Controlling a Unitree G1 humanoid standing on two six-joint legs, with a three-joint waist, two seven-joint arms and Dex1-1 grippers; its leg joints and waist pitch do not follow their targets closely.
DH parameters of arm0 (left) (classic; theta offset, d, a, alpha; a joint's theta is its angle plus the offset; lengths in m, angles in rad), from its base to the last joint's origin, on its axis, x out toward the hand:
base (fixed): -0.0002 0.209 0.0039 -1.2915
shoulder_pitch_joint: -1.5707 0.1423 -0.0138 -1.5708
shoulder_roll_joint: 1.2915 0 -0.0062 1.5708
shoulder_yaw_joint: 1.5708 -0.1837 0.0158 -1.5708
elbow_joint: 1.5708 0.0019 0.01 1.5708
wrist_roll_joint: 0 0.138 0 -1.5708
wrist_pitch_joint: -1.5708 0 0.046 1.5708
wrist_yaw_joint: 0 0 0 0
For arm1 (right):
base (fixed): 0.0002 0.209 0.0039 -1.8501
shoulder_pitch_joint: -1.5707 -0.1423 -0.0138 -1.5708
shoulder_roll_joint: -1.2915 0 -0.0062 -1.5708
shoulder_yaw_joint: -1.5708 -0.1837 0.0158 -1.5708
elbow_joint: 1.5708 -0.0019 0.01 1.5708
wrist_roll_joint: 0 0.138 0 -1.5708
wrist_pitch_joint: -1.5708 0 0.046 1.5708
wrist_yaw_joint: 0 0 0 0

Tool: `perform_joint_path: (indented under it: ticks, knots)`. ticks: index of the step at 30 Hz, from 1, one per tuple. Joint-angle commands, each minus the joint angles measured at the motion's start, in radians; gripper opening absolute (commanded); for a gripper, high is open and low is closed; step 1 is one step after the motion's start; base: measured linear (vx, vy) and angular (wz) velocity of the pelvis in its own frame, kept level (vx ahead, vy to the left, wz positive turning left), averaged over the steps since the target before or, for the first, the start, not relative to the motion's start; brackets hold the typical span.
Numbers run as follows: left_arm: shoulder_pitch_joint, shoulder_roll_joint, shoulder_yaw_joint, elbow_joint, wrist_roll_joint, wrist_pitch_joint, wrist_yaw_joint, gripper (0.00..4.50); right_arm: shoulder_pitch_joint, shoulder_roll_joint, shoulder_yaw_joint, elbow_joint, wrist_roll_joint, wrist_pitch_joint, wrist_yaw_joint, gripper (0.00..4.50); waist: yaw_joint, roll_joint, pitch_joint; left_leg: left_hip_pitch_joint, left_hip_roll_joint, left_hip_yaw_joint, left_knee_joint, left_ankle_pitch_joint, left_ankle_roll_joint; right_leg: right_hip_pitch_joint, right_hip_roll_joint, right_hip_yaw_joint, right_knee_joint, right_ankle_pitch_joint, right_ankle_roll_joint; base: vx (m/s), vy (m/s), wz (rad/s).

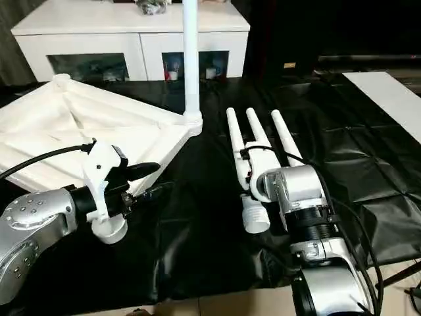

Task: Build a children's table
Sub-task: Pick table leg

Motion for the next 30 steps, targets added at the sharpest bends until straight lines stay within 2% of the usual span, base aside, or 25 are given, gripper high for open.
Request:
perform_joint_path:
  ticks: [1, 4, 9, 10, 12, 13, 15, 16, 17, 18, 20, 23, 25, 26, 30]
  knots:
    - [-0.002, 0.010, 0.000, -0.022, -0.007, 0.013, 0.000, 3.00, -0.021, -0.001, -0.009, 0.014, 0.007, 0.019, -0.005, 3.67, 0.007, -0.001, -0.060, 0.031, 0.032, -0.002, -0.073, -0.166, -0.077, 0.030, -0.056, 0.027, -0.073, -0.012, -0.183, 0.000, 0.000, 0.00]
    - [0.000, 0.013, 0.000, -0.026, -0.012, 0.013, 0.000, 3.00, -0.016, -0.003, -0.007, 0.006, 0.008, 0.034, -0.009, 3.36, 0.012, 0.000, -0.059, 0.034, 0.034, 0.000, -0.075, -0.185, -0.084, 0.026, -0.056, 0.029, -0.076, -0.062, -0.173, 0.000, 0.000, 0.00]
    - [0.004, 0.020, -0.005, -0.029, -0.023, 0.021, -0.009, 3.00, -0.007, -0.003, -0.003, 0.005, 0.006, 0.038, -0.009, 2.92, 0.019, -0.001, -0.059, 0.034, 0.036, -0.001, -0.077, -0.190, -0.097, 0.024, -0.055, 0.028, -0.075, -0.066, -0.163, 0.000, 0.000, 0.00]
    - [0.006, 0.026, -0.006, -0.030, -0.028, 0.030, -0.015, 3.27, -0.008, 0.000, -0.004, 0.010, 0.005, 0.037, -0.012, 2.83, 0.020, -0.005, -0.059, 0.034, 0.035, 0.000, -0.078, -0.189, -0.097, 0.024, -0.054, 0.028, -0.075, -0.065, -0.162, 0.000, 0.000, 0.00]
    - [0.009, 0.024, 0.002, -0.037, -0.047, 0.049, -0.015, 3.33, -0.007, 0.002, -0.006, 0.011, 0.005, 0.036, -0.014, 2.68, 0.023, -0.006, -0.059, 0.033, 0.035, 0.000, -0.077, -0.178, -0.095, 0.024, -0.055, 0.028, -0.074, -0.059, -0.158, 0.000, 0.000, 0.00]
    - [0.014, 0.026, 0.013, -0.055, -0.082, 0.088, -0.018, 3.39, -0.006, 0.006, -0.007, 0.013, 0.005, 0.034, -0.018, 2.58, 0.025, -0.006, -0.061, 0.033, 0.034, 0.001, -0.076, -0.168, -0.098, 0.024, -0.055, 0.028, -0.071, -0.050, -0.160, 0.000, 0.000, 0.00]
    - [0.014, 0.026, 0.013, -0.055, -0.082, 0.088, -0.018, 3.69, -0.006, 0.006, -0.007, 0.013, 0.005, 0.034, -0.018, 2.39, 0.025, -0.006, -0.060, 0.032, 0.034, 0.001, -0.076, -0.165, -0.098, 0.024, -0.054, 0.027, -0.072, -0.042, -0.160, 0.000, 0.000, 0.00]
    - [0.017, 0.033, 0.019, -0.062, -0.093, 0.096, -0.020, 3.77, -0.005, 0.015, -0.015, 0.014, 0.005, 0.024, -0.026, 2.32, 0.026, -0.006, -0.060, 0.032, 0.034, 0.001, -0.077, -0.166, -0.098, 0.024, -0.054, 0.028, -0.072, -0.045, -0.158, 0.000, 0.000, 0.00]
    - [0.017, 0.035, 0.021, -0.062, -0.093, 0.094, -0.019, 3.79, -0.004, 0.019, -0.020, 0.014, 0.005, 0.019, -0.030, 2.24, 0.025, 0.001, -0.060, 0.032, 0.033, 0.001, -0.076, -0.175, -0.103, 0.022, -0.054, 0.028, -0.073, -0.049, -0.154, 0.000, 0.000, 0.00]
    - [0.015, 0.035, 0.025, -0.058, -0.091, 0.090, -0.018, 3.85, -0.003, 0.027, -0.032, 0.012, 0.006, 0.009, -0.040, 2.15, 0.024, -0.002, -0.060, 0.032, 0.033, 0.000, -0.077, -0.176, -0.103, 0.023, -0.053, 0.028, -0.073, -0.050, -0.153, 0.000, 0.000, 0.00]
    - [0.013, 0.035, 0.027, -0.055, -0.090, 0.088, -0.017, 4.21, -0.004, 0.031, -0.039, 0.011, 0.006, 0.004, -0.046, 1.93, 0.023, 0.001, -0.061, 0.032, 0.033, -0.001, -0.077, -0.181, -0.108, 0.023, -0.053, 0.027, -0.073, -0.049, -0.151, 0.000, 0.000, 0.00]
    - [-0.019, 0.030, 0.039, -0.010, -0.074, 0.075, 0.005, 4.29, -0.004, 0.046, -0.082, -0.018, 0.015, -0.022, -0.074, 1.86, 0.023, 0.017, -0.062, 0.036, 0.033, -0.002, -0.076, -0.203, -0.123, 0.021, -0.051, 0.028, -0.072, -0.046, -0.146, 0.000, 0.000, 0.00]
    - [-0.033, 0.033, 0.039, 0.008, -0.065, 0.069, 0.012, 4.45, -0.001, 0.055, -0.109, -0.038, 0.019, -0.028, -0.093, 1.84, 0.024, 0.014, -0.063, 0.037, 0.032, -0.001, -0.077, -0.201, -0.124, 0.020, -0.050, 0.028, -0.073, -0.032, -0.142, 0.000, 0.000, 0.00]
    - [-0.044, 0.032, 0.042, 0.022, -0.061, 0.065, 0.021, 4.49, 0.003, 0.064, -0.133, -0.060, 0.019, -0.034, -0.114, 1.84, 0.025, 0.016, -0.064, 0.036, 0.031, -0.002, -0.077, -0.192, -0.126, 0.022, -0.050, 0.027, -0.071, -0.015, -0.141, 0.000, 0.000, 0.00]
    - [-0.060, 0.012, 0.062, 0.034, -0.061, 0.056, 0.047, 4.50, 0.015, 0.078, -0.182, -0.108, 0.027, -0.097, -0.148, 1.82, 0.025, 0.015, -0.067, 0.035, 0.032, -0.003, -0.075, -0.171, -0.128, 0.027, -0.050, 0.024, -0.067, 0.039, -0.142, 0.000, 0.000, 0.00]
